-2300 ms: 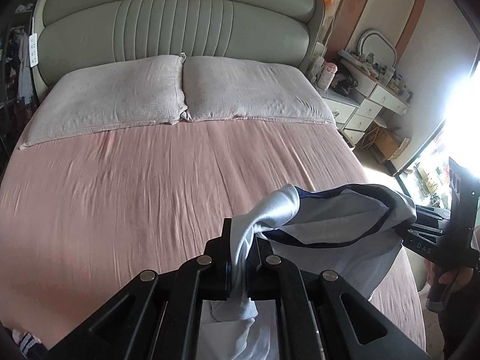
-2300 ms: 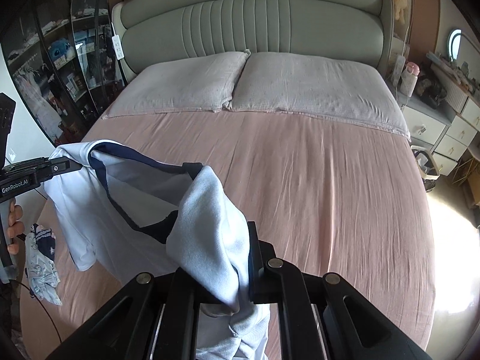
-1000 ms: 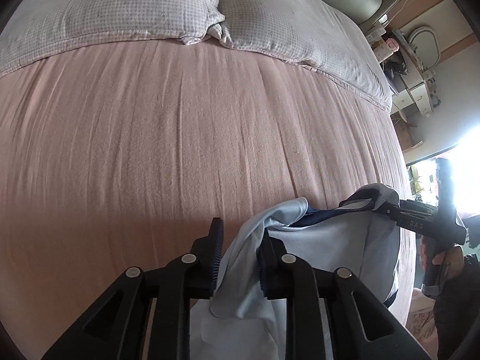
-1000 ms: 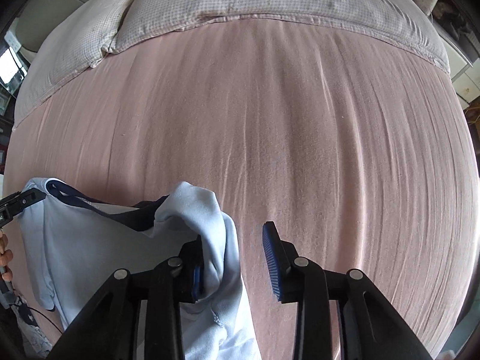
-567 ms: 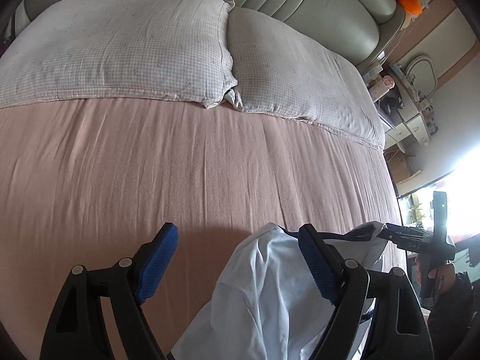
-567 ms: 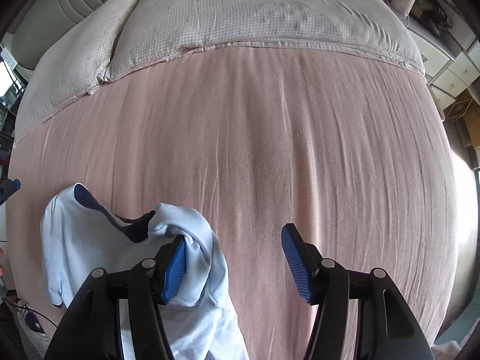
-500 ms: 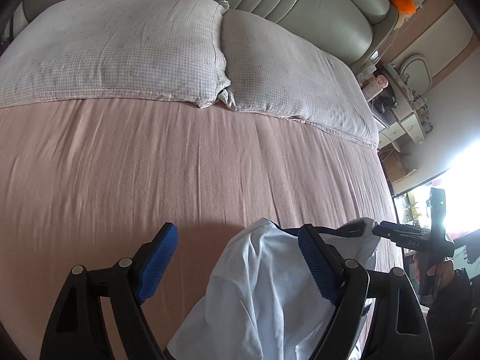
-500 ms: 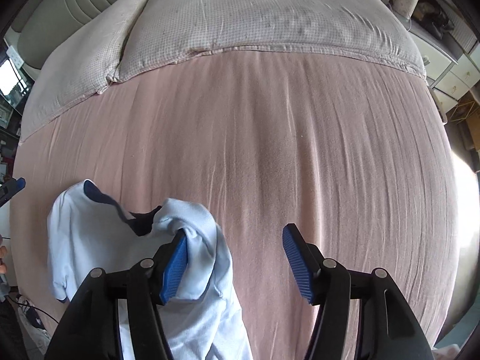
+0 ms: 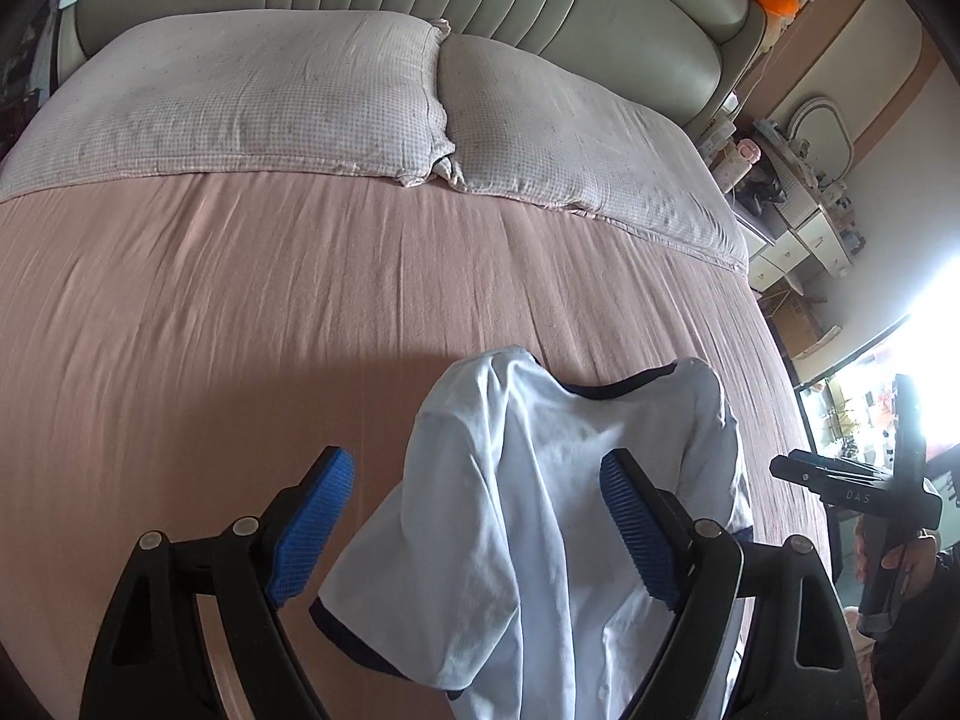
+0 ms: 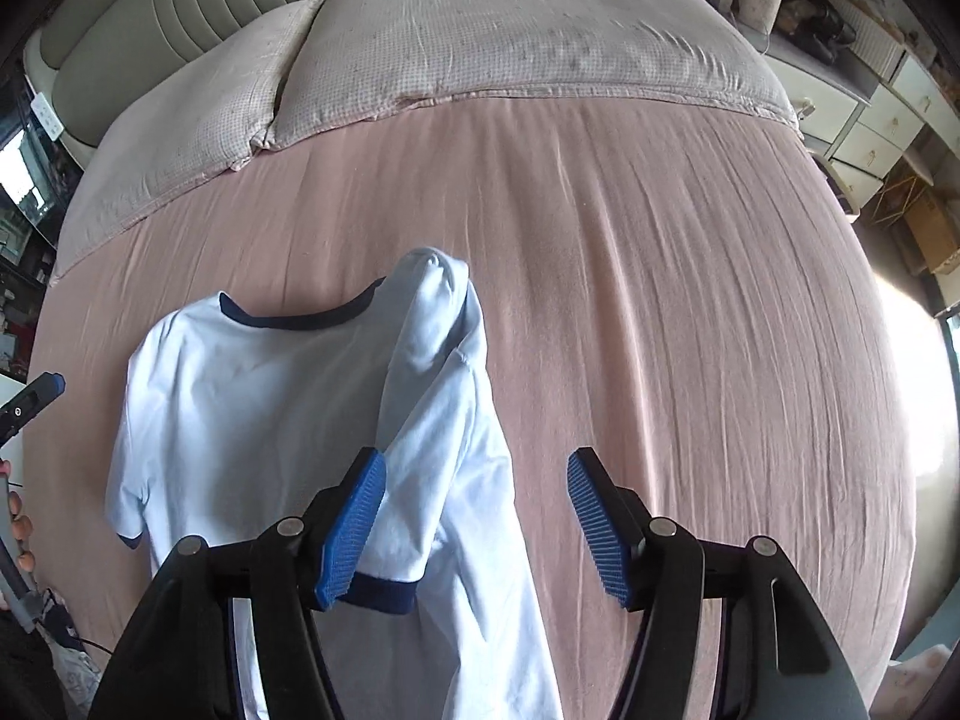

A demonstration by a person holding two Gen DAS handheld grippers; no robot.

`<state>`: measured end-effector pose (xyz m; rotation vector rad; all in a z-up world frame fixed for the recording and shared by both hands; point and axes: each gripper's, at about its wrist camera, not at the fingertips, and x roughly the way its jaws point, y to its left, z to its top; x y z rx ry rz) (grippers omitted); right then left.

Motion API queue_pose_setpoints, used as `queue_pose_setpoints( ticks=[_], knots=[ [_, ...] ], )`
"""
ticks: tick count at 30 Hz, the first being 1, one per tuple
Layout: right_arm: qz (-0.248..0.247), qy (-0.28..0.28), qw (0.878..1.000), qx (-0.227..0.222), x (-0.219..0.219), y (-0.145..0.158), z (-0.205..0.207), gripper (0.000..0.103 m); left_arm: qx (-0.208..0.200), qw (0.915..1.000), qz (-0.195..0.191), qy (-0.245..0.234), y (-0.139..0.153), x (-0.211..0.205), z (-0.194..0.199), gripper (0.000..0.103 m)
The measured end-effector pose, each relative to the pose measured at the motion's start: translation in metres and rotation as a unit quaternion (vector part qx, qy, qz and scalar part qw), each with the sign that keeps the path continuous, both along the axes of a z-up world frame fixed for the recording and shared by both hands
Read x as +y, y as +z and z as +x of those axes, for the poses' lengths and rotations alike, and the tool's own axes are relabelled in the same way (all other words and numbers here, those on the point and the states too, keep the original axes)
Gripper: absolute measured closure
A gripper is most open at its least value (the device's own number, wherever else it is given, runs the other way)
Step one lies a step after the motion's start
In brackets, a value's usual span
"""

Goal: Fold clothes

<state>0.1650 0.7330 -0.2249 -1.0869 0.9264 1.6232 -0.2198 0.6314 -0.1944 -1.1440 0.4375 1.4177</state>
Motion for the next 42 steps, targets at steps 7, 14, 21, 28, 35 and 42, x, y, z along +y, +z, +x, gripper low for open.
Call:
queue_pose_setpoints(
  ticks=[7,14,21,28,35,42],
  knots=[
    [0.002,-0.034,0.999,0.017,-0.033,-0.024,-0.003,0.040,0.073,0.9969,-0.016,-0.023,-0.015,-0.039,0.020,0.018],
    [0.002,-0.053,0.998,0.043,-0.058,-0.039,-0.013,0.040,0.066,0.9968,-0.041,-0.022,-0.044,-0.059,0.041,0.018],
    [0.023,-0.031,0.998,0.042,-0.065,-0.047,-0.029,0.046,0.053,0.9983,-0.024,-0.002,-0.056,-0.059,0.043,0.019],
    [0.001,-0.005,0.999,0.039,-0.061,-0.066,-0.034,0.087,0.027,0.9992,-0.023,0.016,-0.066,-0.058,0.032,0.060],
    [0.015,-0.001,1.000,0.027,-0.054,-0.059,-0.027,0.096,0.063,0.9973,-0.032,0.016,-0.064,-0.053,0.032,0.085],
    [0.047,0.003,0.998,-0.041,-0.037,-0.049,-0.001,0.097,0.106,0.9936,-0.020,0.034,-0.049,-0.054,0.000,0.087]
  ],
)
